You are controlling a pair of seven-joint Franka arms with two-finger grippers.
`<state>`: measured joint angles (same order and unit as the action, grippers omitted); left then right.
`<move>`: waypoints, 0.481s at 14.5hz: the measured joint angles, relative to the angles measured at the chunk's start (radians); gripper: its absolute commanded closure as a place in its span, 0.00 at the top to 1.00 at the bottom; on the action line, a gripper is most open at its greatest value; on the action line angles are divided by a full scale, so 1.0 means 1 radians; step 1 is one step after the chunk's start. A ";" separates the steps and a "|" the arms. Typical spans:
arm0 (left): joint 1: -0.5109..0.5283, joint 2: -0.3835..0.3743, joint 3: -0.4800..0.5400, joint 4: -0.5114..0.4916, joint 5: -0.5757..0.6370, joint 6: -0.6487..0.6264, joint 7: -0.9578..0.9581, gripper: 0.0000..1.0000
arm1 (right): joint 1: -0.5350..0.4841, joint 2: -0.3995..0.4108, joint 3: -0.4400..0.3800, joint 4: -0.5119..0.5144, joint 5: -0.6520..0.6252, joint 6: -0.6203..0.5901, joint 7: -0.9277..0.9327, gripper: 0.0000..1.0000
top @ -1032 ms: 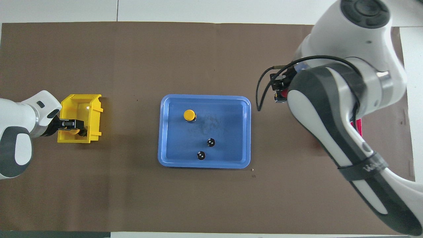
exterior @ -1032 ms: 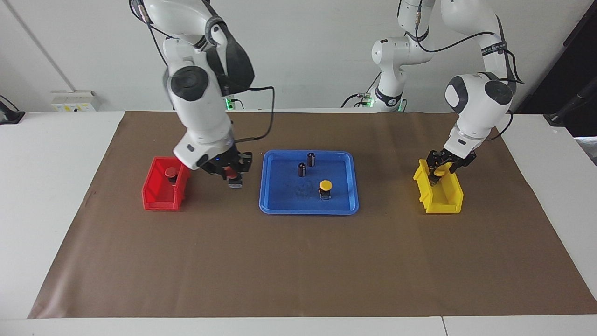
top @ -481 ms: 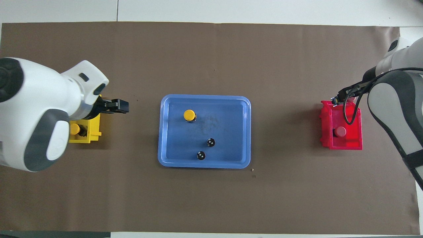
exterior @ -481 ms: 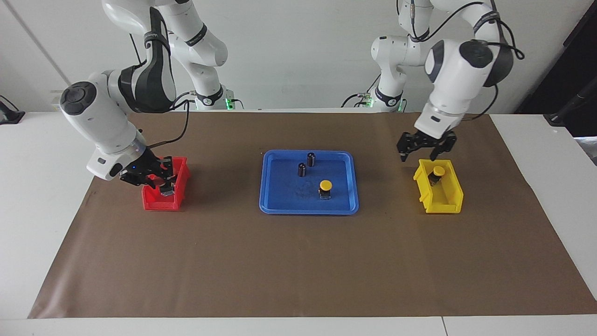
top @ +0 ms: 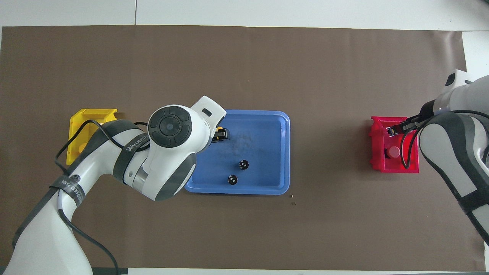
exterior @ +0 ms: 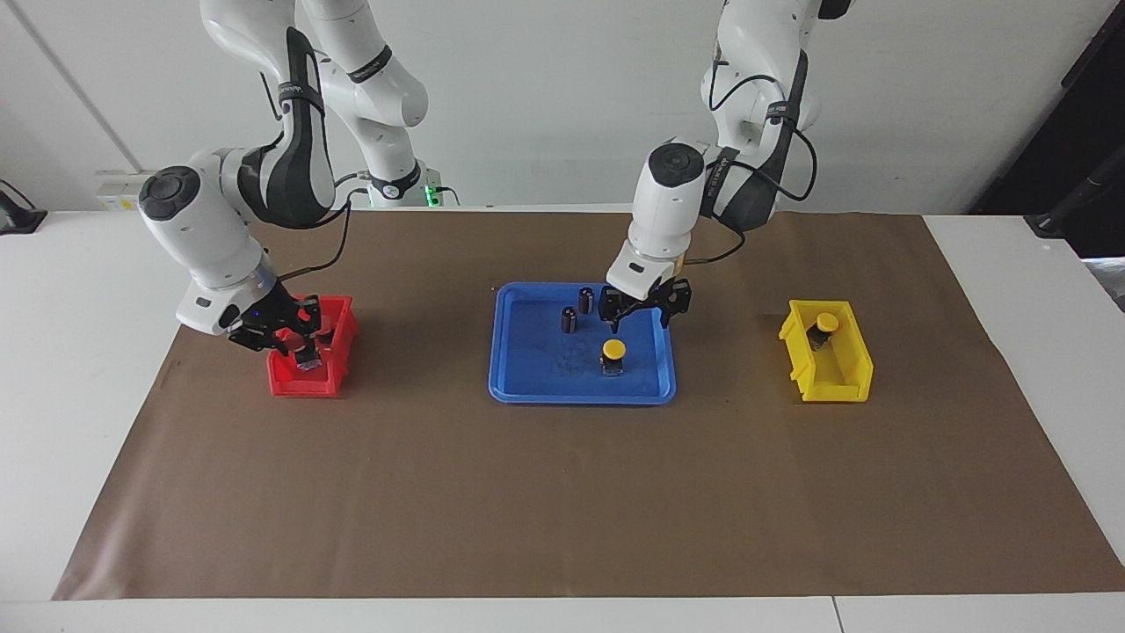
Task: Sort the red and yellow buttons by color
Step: 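Grasp the last yellow button with the left gripper while the right gripper withdraws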
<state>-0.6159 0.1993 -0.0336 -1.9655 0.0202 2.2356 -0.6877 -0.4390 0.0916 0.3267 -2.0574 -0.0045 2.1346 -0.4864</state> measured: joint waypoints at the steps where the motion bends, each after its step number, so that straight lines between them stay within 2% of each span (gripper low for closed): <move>1: -0.005 0.007 0.001 0.001 0.000 0.012 -0.009 0.94 | -0.004 -0.005 0.000 -0.026 0.000 0.034 -0.007 0.19; 4: -0.028 0.029 0.001 0.011 0.000 0.038 -0.047 0.93 | -0.005 -0.015 0.000 -0.103 0.000 0.131 -0.009 0.22; 5: -0.033 0.042 0.002 0.021 0.000 0.042 -0.058 0.88 | -0.005 -0.016 0.000 -0.116 0.000 0.149 -0.009 0.29; 6: -0.036 0.058 0.002 0.034 0.000 0.044 -0.066 0.81 | -0.005 -0.017 0.000 -0.123 0.000 0.157 -0.009 0.53; 7: -0.036 0.074 0.002 0.047 0.000 0.045 -0.069 0.74 | -0.005 -0.017 0.000 -0.126 0.000 0.161 -0.009 0.72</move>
<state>-0.6515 0.2728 -0.0314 -1.9188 0.0202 2.2808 -0.7572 -0.4438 0.0747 0.3271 -2.1833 -0.0045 2.2956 -0.4953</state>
